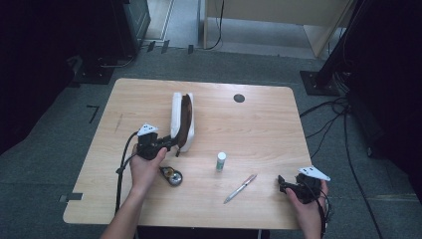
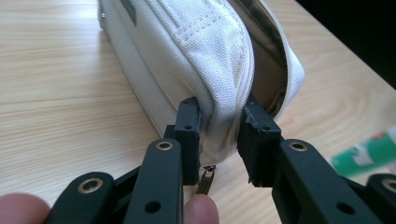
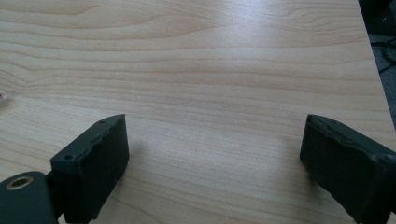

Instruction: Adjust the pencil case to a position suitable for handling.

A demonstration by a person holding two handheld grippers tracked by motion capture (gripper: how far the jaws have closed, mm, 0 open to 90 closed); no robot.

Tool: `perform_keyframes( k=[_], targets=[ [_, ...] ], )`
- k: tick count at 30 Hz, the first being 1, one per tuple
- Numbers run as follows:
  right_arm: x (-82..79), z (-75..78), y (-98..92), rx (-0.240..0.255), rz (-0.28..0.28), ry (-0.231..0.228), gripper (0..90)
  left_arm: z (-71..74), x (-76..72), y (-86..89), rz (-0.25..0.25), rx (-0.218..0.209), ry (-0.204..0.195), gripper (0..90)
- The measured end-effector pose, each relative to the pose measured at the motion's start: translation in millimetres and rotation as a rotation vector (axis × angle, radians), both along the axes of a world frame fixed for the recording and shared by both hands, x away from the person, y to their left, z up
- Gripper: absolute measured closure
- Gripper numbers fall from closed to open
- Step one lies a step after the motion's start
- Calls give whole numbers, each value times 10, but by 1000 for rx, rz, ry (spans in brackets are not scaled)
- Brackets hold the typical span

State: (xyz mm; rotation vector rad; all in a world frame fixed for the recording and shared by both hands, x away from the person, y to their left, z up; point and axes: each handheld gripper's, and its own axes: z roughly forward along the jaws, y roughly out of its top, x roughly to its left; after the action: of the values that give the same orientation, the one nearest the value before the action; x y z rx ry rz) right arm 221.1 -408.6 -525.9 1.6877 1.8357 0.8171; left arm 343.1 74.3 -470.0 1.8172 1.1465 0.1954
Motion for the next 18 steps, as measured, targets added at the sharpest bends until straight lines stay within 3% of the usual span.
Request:
perform_keyframes(
  k=[3, 6, 14, 18],
  targets=[
    [0, 0, 0, 1, 0, 0, 75, -11, -12, -27, -22, 13, -6, 737],
    [0, 0, 0, 1, 0, 0, 75, -2, 5, -1, 14, 32, -1, 719],
    [0, 0, -1, -1, 1, 0, 75, 74, 37, -72, 102, 171, -44, 535],
    [-1, 0, 0, -1, -1, 0, 75, 102, 83, -177, 97, 196, -38, 559]
  ],
)
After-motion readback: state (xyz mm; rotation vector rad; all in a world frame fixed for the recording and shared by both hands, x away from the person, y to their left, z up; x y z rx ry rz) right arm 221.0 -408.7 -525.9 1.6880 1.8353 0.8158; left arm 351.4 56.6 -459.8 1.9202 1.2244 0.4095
